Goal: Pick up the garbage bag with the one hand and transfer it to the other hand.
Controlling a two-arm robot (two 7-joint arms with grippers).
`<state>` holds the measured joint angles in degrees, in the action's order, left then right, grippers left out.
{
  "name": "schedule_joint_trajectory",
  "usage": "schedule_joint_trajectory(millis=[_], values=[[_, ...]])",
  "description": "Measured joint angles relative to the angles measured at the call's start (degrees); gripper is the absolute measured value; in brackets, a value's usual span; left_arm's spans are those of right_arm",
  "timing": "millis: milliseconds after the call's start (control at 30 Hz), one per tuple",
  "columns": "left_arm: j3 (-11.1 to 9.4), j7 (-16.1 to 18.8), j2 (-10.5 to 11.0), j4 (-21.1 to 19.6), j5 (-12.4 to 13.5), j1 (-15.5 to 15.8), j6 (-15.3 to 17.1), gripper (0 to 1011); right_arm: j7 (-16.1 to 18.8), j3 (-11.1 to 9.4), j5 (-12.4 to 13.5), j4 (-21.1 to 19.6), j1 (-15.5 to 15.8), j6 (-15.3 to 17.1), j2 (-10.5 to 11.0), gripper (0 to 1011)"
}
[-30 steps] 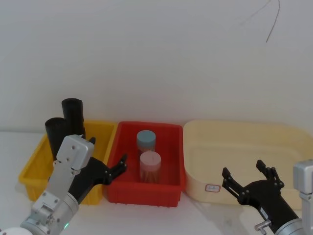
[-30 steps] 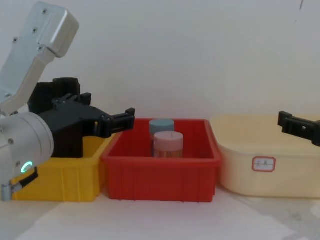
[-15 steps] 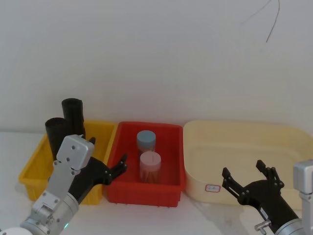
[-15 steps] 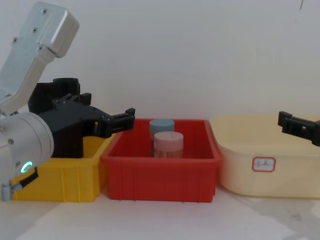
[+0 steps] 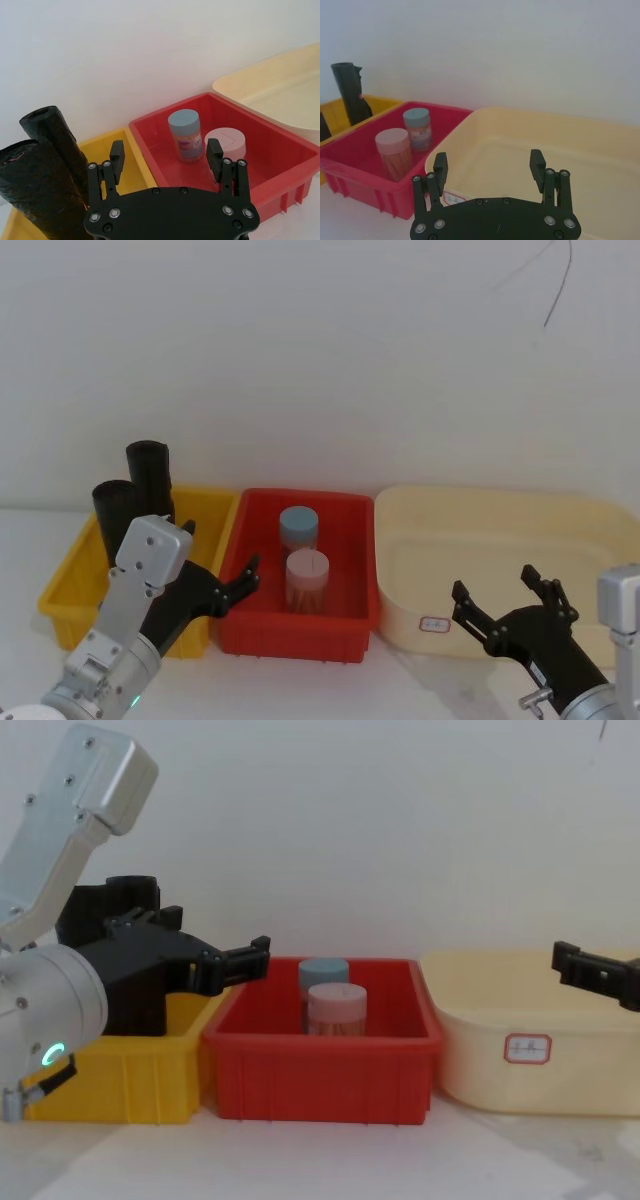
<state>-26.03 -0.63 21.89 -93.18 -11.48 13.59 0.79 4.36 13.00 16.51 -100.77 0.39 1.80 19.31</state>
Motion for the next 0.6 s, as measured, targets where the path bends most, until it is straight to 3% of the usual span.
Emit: schedule_joint_trajectory(millis=[167,600], values=[[0.00,0.00,0.00,0.00,0.00,0.00,0.00,1001,1.80,0.23,0.39,1.06,-1.18,-0.53,0.13,1000],[0.00,0.00,0.00,0.00,0.00,0.00,0.00,1001,11.31,1.74,3.13,6.01,-7.85,-0.49,1.76,1000]])
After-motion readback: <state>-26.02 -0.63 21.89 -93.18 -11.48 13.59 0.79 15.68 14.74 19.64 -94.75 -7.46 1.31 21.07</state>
